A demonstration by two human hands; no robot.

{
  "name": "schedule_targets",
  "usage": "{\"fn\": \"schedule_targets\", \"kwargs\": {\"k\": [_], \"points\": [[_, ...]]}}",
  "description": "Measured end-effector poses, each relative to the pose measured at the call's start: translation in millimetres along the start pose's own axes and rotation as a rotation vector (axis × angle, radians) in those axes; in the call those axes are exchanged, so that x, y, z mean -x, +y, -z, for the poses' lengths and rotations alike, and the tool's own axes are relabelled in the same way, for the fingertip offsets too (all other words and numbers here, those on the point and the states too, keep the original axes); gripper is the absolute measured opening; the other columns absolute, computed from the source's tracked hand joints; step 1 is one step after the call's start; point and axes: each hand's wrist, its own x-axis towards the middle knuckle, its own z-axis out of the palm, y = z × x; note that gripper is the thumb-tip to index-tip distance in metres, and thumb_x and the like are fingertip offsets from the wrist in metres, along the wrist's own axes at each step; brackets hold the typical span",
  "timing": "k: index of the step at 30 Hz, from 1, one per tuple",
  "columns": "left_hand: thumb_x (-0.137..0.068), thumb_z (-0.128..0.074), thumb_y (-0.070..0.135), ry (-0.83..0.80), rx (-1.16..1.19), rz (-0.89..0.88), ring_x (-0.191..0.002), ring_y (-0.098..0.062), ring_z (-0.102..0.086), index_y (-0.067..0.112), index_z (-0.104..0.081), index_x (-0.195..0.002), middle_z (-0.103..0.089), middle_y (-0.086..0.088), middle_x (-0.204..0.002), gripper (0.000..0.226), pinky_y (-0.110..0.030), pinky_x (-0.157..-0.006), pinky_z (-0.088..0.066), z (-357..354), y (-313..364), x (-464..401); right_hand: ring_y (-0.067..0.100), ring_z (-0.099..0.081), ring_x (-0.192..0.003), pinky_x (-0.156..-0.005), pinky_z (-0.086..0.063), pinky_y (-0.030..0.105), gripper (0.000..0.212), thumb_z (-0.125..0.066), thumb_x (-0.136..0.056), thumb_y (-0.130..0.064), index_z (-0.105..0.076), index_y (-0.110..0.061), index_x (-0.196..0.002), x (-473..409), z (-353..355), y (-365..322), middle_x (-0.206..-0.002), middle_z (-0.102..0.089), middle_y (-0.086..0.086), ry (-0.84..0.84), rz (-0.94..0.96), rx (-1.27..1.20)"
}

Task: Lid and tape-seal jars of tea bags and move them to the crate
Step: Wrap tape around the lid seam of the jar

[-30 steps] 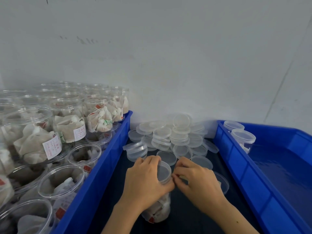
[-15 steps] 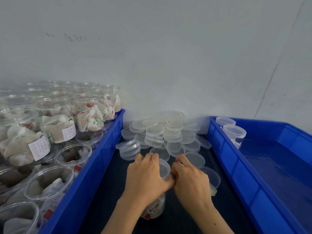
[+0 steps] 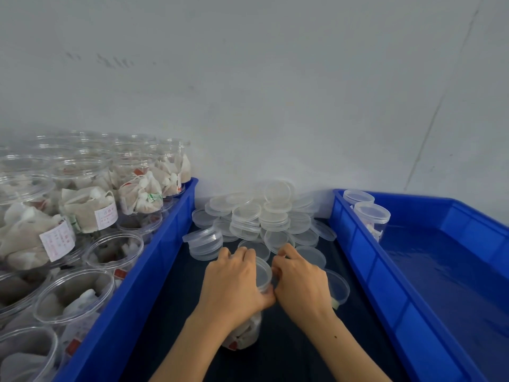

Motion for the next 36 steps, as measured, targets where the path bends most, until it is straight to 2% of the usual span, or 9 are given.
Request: {"fn": "schedule_targets", "kwargs": {"k": [5,10,15,24,27,29,34,36], "points": [[-0.079,-0.046,0.072,-0.003,-0.007,0.002,-0.108,-0.017,-0.049,0.021,-0.048,-0.127,-0.055,0.007,-0.125,0.07,-0.027,-0.071,-0.03,-0.9,1.4,-0.3,0.012,-0.059,-0.07,-0.062,-0.049,0.025,0.014,-0.05,-0.094,-0.021,-0.063,-0.022,-0.093,-2.9,-2.2,-0.2,-0.108,-0.047,-0.014,0.01,-0.036,-0.024],[-0.078,-0.047,0.07,-0.016,-0.014,0.001,-0.112,-0.018,-0.048,0.021,-0.046,-0.13,-0.053,0.008,-0.128,0.072,-0.028,-0.073,-0.031,-3.0,-1.1,-1.4,0.016,-0.059,-0.07,-0.058,-0.043,0.026,0.015,-0.05,-0.093,-0.018,-0.064,-0.019,-0.089,-6.9,-5.5,-1.9,-0.103,-0.048,-0.011,0.015,-0.064,-0.051],[-0.077,-0.048,0.071,-0.023,-0.02,0.006,-0.111,-0.018,-0.049,0.021,-0.047,-0.129,-0.055,0.008,-0.126,0.071,-0.028,-0.072,-0.031,-2.9,-0.9,-3.6,0.019,-0.061,-0.073,-0.063,-0.047,0.031,0.016,-0.05,-0.093,-0.017,-0.065,-0.018,-0.09,-10.2,-6.2,-1.4,-0.104,-0.05,-0.01,0.02,-0.076,-0.09],[-0.078,-0.051,0.067,-0.028,0.001,0.009,-0.111,-0.019,-0.048,0.019,-0.046,-0.131,-0.055,0.006,-0.127,0.072,-0.028,-0.076,-0.036,-1.0,1.4,-4.7,0.019,-0.059,-0.075,-0.06,-0.037,0.028,0.015,-0.051,-0.091,-0.014,-0.065,-0.018,-0.087,-18.7,-12.7,0.8,-0.098,-0.051,-0.009,0.009,-0.078,-0.121],[-0.073,-0.055,0.067,-0.046,0.069,-0.04,-0.11,-0.014,-0.044,0.026,-0.042,-0.131,-0.05,0.011,-0.129,0.072,-0.027,-0.076,-0.032,1.1,-1.4,5.4,0.018,-0.06,-0.076,-0.064,-0.043,0.029,0.014,-0.051,-0.092,-0.012,-0.061,-0.017,-0.084,-32.2,-10.9,10.7,-0.101,-0.053,-0.007,0.005,-0.15,-0.115],[-0.067,-0.051,0.071,-0.072,0.152,-0.051,-0.111,-0.009,-0.041,0.032,-0.037,-0.133,-0.046,0.017,-0.132,0.078,-0.027,-0.077,-0.028,-0.1,-5.6,16.5,0.017,-0.057,-0.076,-0.065,-0.043,0.029,0.017,-0.049,-0.096,-0.014,-0.06,-0.015,-0.083,-47.6,-2.4,22.0,-0.106,-0.055,-0.003,0.005,-0.194,-0.129],[-0.069,-0.051,0.067,-0.089,0.136,-0.029,-0.112,-0.013,-0.04,0.03,-0.036,-0.132,-0.042,0.015,-0.134,0.075,-0.03,-0.074,-0.028,-2.3,-1.5,13.4,0.027,-0.061,-0.084,-0.077,-0.052,0.043,0.022,-0.045,-0.099,-0.022,-0.064,-0.014,-0.091,-63.5,5.7,16.6,-0.114,-0.05,0.002,-0.037,-0.084,-0.071],[-0.068,-0.052,0.067,-0.077,0.139,-0.011,-0.11,-0.012,-0.04,0.03,-0.037,-0.13,-0.043,0.015,-0.132,0.073,-0.029,-0.072,-0.028,-3.4,0.1,13.1,0.026,-0.061,-0.084,-0.078,-0.052,0.042,0.021,-0.045,-0.099,-0.019,-0.065,-0.014,-0.094,-58.3,4.0,14.1,-0.114,-0.05,0.003,-0.011,-0.064,-0.108]]}}
